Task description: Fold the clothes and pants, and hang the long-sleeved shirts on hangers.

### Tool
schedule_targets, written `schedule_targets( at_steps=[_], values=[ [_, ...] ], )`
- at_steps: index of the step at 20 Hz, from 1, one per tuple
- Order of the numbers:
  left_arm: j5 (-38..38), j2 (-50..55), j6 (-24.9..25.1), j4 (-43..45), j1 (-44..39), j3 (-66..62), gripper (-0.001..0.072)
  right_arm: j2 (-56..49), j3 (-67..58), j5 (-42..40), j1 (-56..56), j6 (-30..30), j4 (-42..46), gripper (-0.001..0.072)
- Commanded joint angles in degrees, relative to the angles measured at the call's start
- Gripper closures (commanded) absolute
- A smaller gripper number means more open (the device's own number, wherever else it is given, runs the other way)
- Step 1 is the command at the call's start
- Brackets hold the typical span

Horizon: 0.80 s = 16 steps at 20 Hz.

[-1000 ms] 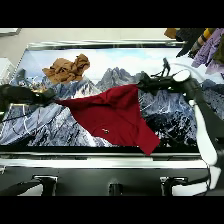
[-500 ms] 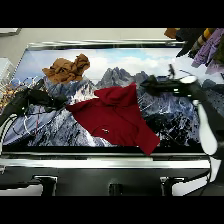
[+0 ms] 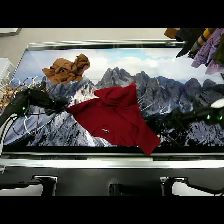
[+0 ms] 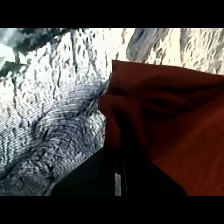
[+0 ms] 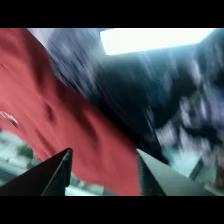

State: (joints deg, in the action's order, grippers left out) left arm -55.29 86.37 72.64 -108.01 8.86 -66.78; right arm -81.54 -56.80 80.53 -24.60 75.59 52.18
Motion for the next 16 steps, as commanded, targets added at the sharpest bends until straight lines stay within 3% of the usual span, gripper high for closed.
schedule_targets(
  at_steps=[1, 11, 14, 15, 16],
  values=[
    [-1.92, 0.02, 0.00, -0.02, -0.02, -0.07, 0.0692, 4.20, 13.88, -2.25, -1.27, -2.95, 1.25, 0.0229],
    [-2.84, 0.02, 0.00, -0.02, -0.02, -0.07, 0.0691, 4.39, 19.34, -10.19, -1.14, -5.86, -4.35, 0.0238],
    [-2.84, 0.02, 0.02, -0.02, -0.02, -0.07, 0.0692, 4.39, 20.81, -10.64, -1.14, -7.72, -6.80, 0.0341],
    [-2.89, 0.02, 0.00, -0.02, -0.02, -0.07, 0.0692, 4.39, 21.29, -10.80, -1.14, -8.46, -7.50, 0.0442],
    [-2.95, 0.02, 0.00, -0.02, -0.02, -0.07, 0.0692, 4.39, 21.49, -10.08, -1.14, -10.67, -9.14, 0.0611]
  ],
)
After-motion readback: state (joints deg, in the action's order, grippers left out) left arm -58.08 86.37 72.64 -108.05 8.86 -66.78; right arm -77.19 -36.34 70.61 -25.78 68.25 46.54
